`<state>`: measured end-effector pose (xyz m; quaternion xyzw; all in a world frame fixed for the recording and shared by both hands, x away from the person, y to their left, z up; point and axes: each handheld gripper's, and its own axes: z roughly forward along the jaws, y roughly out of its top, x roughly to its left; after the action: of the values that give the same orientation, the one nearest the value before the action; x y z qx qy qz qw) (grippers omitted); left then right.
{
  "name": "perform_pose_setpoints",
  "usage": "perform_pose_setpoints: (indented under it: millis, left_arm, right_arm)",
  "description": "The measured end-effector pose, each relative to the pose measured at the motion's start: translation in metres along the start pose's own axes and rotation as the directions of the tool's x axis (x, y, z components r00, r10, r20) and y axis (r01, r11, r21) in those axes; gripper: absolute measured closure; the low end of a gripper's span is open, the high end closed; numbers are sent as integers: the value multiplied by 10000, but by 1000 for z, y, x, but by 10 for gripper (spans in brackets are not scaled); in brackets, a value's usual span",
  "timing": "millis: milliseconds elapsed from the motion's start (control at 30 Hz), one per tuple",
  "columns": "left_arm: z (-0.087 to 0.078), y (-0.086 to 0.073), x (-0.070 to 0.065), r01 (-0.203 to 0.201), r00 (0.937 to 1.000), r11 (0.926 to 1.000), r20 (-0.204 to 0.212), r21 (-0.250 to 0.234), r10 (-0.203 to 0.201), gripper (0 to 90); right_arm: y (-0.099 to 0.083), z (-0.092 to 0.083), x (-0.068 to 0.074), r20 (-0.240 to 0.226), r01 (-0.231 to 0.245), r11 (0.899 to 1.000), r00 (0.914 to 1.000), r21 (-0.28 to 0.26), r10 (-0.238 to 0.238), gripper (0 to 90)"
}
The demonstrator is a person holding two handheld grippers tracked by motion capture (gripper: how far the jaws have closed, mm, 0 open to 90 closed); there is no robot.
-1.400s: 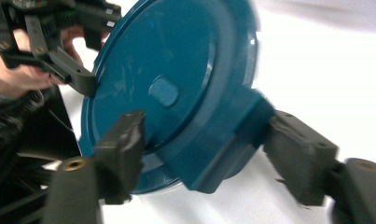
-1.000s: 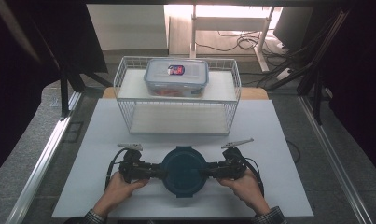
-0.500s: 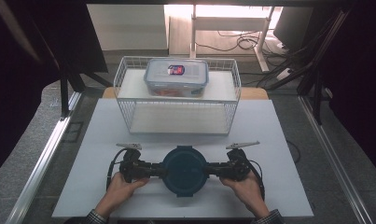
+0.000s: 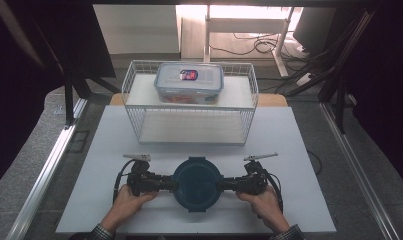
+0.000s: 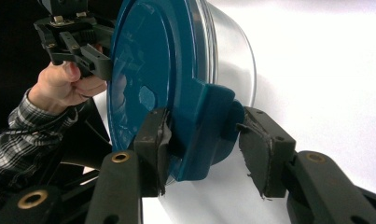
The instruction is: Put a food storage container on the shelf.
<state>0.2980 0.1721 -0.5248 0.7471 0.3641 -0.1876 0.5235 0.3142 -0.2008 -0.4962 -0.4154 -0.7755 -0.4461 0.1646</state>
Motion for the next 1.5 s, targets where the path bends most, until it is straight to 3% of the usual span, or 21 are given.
perform_pose_setpoints:
  millis: [200,333,467,700,833,1167,1500]
  left_arm:
    - [-2,-3,0,810,9967,9962,87,-309,-808,545]
    - [-4,-4,0,1073,9940,9930,250,-490,-1062,566]
    - [-9,0,-5,680,9976,9950,-74,-733,-687,577]
    - [-15,6,-5,538,9984,9943,-133,-918,-552,576]
    - [-18,13,-7,336,9993,9941,-124,-1029,-351,575]
    - [-28,35,-20,-85,9998,9915,-208,-1296,58,575]
    - [-44,65,-32,-410,9987,9864,-361,-1589,357,574]
  right_arm:
    - [-1,-2,5,140,-290,9995,9995,-103,291,546]
    - [-3,-3,12,385,-44,9998,9992,-199,52,558]
    - [-2,-2,18,588,577,9978,9967,-328,-557,570]
    - [2,0,20,554,617,9967,9967,-534,-588,570]
    - [9,-4,26,685,899,9934,9940,-715,-850,570]
    - [32,-18,40,894,1471,9824,9865,-1154,-1372,569]
    - [60,-31,53,935,1718,9737,9828,-1496,-1590,570]
